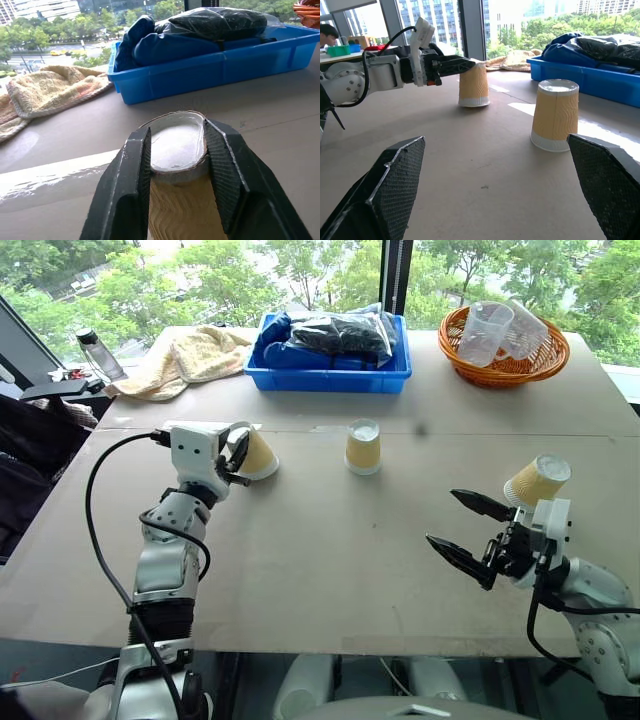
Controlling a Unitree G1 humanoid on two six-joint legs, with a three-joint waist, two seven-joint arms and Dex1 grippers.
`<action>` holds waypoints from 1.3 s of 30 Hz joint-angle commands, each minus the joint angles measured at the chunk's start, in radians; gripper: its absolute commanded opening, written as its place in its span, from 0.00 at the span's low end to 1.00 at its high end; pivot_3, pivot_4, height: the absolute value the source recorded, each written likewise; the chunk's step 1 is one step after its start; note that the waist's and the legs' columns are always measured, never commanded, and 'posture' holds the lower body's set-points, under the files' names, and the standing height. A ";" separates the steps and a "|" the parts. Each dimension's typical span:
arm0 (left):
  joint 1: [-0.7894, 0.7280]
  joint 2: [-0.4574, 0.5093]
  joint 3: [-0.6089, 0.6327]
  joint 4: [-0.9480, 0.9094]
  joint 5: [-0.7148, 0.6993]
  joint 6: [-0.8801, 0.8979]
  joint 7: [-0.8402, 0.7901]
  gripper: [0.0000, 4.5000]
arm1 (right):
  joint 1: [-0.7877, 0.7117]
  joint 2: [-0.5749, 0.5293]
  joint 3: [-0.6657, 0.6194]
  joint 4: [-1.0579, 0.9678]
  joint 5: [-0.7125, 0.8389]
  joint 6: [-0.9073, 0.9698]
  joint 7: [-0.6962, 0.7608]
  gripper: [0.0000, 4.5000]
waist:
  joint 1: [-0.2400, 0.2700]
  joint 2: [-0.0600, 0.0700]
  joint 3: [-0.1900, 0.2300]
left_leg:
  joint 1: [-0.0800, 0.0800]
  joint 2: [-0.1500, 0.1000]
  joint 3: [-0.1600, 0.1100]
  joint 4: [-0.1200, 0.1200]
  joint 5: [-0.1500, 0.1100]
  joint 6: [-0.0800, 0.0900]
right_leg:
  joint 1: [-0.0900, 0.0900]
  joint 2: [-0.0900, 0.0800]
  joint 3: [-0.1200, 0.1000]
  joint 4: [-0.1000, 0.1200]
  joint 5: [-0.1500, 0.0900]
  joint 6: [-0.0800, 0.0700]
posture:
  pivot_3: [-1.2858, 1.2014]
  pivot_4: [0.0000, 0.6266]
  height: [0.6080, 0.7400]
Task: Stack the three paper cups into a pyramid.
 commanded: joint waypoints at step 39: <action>-0.103 0.007 -0.028 0.143 0.020 0.026 -0.051 0.99 | -0.057 0.007 0.020 -0.042 -0.013 0.017 -0.042 1.00 | -0.006 -0.003 0.002 | -0.005 0.000 -0.001 0.000 0.000 0.000 | -0.004 0.000 -0.001 -0.001 0.000 0.000 | 0.52 0.24 1.00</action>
